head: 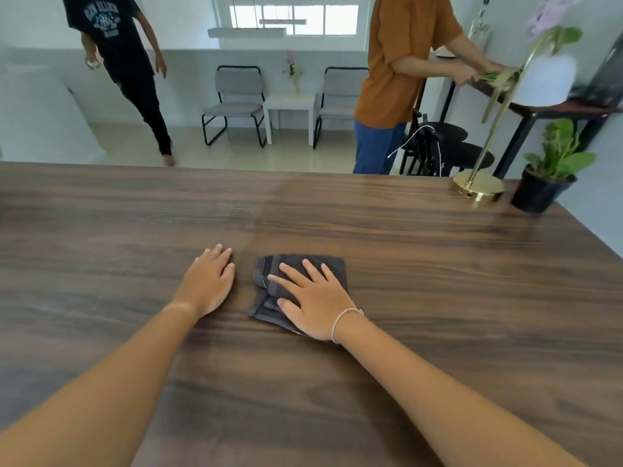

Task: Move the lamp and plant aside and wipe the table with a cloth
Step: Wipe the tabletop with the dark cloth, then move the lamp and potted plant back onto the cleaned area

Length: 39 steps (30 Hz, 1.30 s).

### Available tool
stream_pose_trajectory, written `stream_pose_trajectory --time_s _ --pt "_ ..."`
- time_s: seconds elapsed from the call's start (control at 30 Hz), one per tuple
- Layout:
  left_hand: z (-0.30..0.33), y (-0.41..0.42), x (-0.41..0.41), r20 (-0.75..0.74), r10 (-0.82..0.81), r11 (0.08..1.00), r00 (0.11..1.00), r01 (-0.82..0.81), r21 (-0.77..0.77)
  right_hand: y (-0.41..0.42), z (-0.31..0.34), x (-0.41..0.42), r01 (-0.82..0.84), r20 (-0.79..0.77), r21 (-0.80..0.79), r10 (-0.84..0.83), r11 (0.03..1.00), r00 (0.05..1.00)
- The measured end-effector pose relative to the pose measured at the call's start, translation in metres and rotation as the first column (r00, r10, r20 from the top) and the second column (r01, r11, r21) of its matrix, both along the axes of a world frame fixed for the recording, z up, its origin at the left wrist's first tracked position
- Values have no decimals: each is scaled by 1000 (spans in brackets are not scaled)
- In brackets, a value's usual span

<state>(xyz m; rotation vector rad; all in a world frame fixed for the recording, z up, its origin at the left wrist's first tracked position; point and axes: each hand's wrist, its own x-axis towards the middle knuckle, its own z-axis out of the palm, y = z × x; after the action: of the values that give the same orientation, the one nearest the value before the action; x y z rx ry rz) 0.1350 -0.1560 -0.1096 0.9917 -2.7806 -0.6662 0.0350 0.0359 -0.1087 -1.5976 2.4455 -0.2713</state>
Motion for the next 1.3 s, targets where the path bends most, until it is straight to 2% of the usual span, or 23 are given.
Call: stream_pose_trajectory --time_s 0.13,0.3,0.4,0.5,0.6,0.7,0.93,1.1,1.3 --pt "5 29 26 35 -25 999 999 26 -40 31 1 30 17 -3 7 -17 1000 1000" --pt "18 54 48 8 -105 994 994 105 10 53 2 62 76 -8 16 -76 997 997" --pt "30 64 62 -14 -148 988 989 149 28 63 8 74 104 71 34 -107 994 992" --pt "46 70 71 -46 -181 983 982 182 28 80 30 74 232 225 -102 -205 967 953" --pt "61 79 69 -77 -211 977 974 213 20 109 60 61 412 333 -258 -320 874 887" --pt "75 96 55 -106 -259 965 960 262 15 146 77 38 503 343 -299 -401 811 850" --pt "95 141 -33 -142 -344 939 928 344 -23 227 80 -55 651 338 -319 -559 689 757" --pt "97 186 -135 -159 -384 923 910 384 -31 272 76 -153 682 346 -337 -588 650 731" --pt "95 232 -248 -174 -373 925 911 381 12 305 76 -258 740 430 -331 -605 585 670"
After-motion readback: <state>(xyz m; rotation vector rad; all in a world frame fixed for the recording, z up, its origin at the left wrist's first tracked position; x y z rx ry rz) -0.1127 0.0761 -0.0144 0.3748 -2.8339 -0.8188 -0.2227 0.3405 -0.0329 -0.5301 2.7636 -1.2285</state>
